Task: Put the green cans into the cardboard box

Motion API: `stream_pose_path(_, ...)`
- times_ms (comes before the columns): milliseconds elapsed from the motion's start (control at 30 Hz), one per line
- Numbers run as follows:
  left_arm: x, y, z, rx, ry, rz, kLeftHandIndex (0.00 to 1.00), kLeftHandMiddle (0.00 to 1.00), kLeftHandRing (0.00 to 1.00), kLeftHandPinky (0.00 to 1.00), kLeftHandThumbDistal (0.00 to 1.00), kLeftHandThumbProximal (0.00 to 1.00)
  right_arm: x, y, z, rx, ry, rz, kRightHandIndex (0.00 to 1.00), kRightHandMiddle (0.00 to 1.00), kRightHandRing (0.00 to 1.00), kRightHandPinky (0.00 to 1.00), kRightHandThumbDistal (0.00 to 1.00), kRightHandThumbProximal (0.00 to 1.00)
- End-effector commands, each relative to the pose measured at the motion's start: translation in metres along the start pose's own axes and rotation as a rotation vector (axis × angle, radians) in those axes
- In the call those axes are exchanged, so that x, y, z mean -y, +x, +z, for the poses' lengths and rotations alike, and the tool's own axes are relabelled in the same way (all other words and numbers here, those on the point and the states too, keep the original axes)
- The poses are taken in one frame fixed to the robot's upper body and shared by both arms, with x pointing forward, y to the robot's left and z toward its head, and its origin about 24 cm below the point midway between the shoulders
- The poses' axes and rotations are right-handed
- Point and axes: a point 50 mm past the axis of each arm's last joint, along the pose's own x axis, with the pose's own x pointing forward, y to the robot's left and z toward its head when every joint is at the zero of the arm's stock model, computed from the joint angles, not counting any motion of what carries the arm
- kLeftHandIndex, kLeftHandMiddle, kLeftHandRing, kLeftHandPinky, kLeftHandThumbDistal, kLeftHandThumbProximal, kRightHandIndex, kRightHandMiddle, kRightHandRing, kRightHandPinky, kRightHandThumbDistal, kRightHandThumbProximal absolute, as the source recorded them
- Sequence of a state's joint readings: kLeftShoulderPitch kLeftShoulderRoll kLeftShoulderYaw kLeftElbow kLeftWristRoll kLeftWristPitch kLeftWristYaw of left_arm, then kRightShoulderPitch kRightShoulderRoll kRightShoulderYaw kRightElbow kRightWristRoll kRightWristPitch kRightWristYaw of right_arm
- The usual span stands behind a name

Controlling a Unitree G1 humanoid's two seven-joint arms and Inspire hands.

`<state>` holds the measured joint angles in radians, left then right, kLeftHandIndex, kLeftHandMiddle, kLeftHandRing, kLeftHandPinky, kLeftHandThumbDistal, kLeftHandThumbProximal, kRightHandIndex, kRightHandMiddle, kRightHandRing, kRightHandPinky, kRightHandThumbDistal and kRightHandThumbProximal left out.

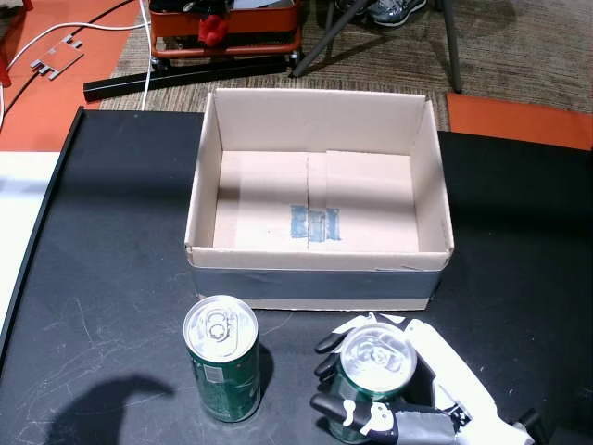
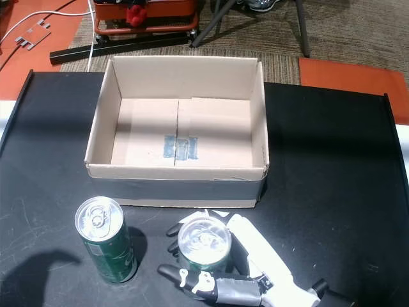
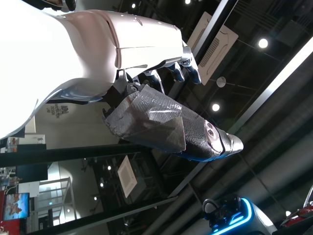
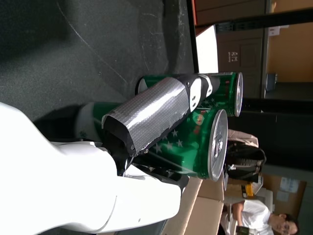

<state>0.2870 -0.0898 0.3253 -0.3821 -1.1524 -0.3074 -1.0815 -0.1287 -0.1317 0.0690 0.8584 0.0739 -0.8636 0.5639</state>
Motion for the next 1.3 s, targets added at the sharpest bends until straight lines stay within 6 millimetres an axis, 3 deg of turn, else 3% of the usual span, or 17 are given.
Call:
stream_pose_path(0,0.001,-0.002,0.001,0.017,0.013,0.014,0.64,0.74,0.88,0.87,0.87,0.63,0.001,-0.001,-0.002,-0.009,0.02,-0.011,0.37,0.37,0.4,0.4,1.0,0.34)
stream_pose_path(200,0.001,-0.001,0.001,0.023,0.024,0.021,0.61,0.71,0.88,0.86,0.84,0.62,0.001,-0.002,-0.003,-0.017,0.049,-0.011,0.15,0.2,0.23,0.22,1.0,0.34)
stream_pose_path(700,-0.001,0.0,0.001,0.023,0.016,0.015,0.59,0.68,0.86,0.87,0.87,0.64,-0.001,0.0,-0.004,-0.009,0.114,-0.01,0.0,0.04,0.11,0.13,1.0,0.42)
stream_pose_path(800,-0.001,0.0,0.0,0.023,0.016,0.013,0.59,0.68,0.86,0.87,0.87,0.63,-0.001,0.0,-0.001,-0.004,0.05,-0.029,0.0,0.07,0.14,0.08,1.0,0.48)
stream_pose_path(900,-0.002,-0.001,-0.001,0.024,0.024,0.015,0.59,0.68,0.87,0.86,0.87,0.64,-0.002,0.001,0.003,0.013,-0.01,-0.05,0.01,0.15,0.27,0.07,0.92,0.47)
stream_pose_path(1033,-0.003,-0.001,-0.003,0.026,0.021,0.022,0.59,0.67,0.87,0.86,0.89,0.63,-0.002,0.004,0.013,0.067,-0.107,-0.045,0.0,0.23,0.39,0.07,0.7,0.36)
stream_pose_path(1267,-0.004,-0.001,-0.006,0.032,0.041,0.021,0.59,0.65,0.87,0.85,0.9,0.65,0.005,0.015,0.045,0.229,-0.266,-0.057,0.0,0.23,0.4,0.06,0.63,0.34)
